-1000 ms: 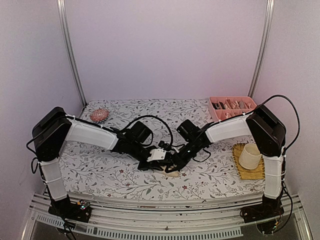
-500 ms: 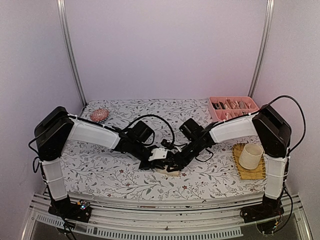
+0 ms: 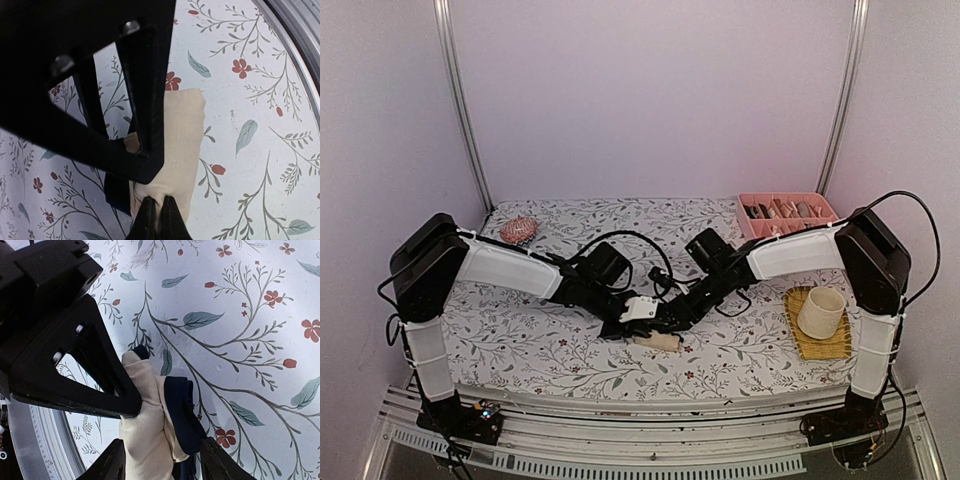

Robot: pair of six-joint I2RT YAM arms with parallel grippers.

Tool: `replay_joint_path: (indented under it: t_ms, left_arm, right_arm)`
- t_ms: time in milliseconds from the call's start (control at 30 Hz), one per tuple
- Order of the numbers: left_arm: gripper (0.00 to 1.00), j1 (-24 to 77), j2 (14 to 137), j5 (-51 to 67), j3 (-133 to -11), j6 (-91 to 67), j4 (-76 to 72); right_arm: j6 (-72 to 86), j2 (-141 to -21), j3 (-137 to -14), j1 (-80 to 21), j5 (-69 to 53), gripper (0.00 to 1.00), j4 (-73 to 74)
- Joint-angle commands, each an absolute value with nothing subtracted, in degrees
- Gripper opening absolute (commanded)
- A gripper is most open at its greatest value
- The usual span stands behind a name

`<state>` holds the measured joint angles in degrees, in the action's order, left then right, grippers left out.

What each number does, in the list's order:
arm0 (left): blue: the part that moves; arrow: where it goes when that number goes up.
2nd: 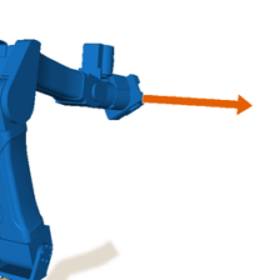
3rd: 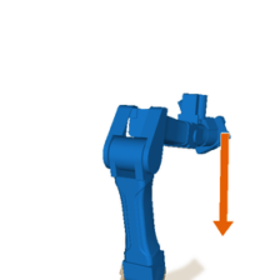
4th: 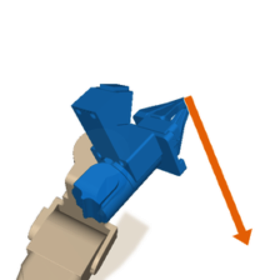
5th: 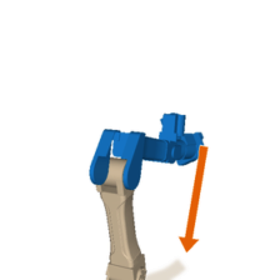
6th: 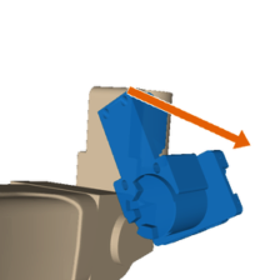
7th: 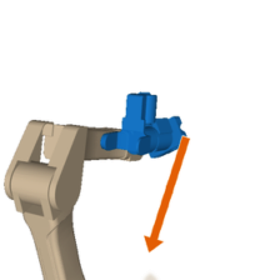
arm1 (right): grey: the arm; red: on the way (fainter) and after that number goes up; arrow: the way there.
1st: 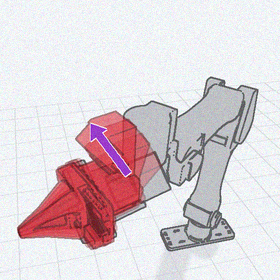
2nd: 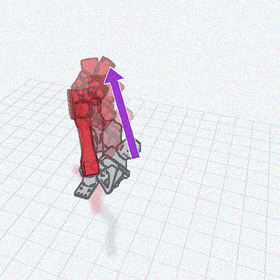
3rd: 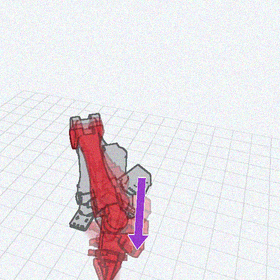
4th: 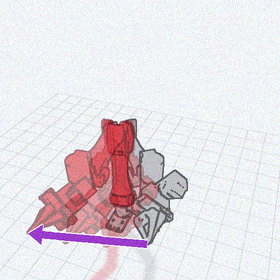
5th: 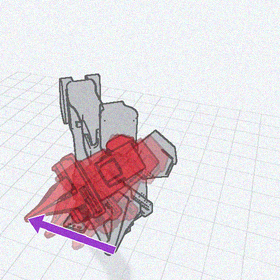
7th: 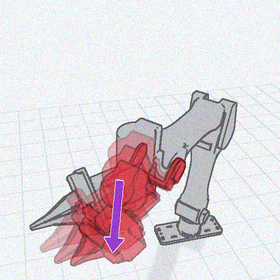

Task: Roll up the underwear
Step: Pick up the underwear from the center of the board.

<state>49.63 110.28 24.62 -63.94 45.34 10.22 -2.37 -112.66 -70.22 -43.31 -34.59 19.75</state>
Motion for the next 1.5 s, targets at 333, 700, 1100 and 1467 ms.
replay_joint_path:
  t_ms: [333,700,1100,1467]
  left_arm:
    - [0.01,51.06,112.07,20.88,-64.90,43.82,12.02]
    - [0.00,51.20,115.23,18.67,-65.81,42.81,11.95]
    - [0.00,51.20,115.66,17.75,-66.27,42.45,12.19]
    - [0.24,51.05,110.76,16.23,-66.18,40.81,11.34]
  right_arm:
    - [-5.71,-116.89,-73.40,-42.73,-36.14,0.57,23.87]
    - [-8.91,-119.19,-73.69,-42.80,-45.60,0.56,26.91]
    - [-11.86,-121.04,-76.89,-44.56,-42.38,0.30,32.66]
    - [-12.04,-121.06,-77.55,-44.49,-42.33,0.03,34.92]
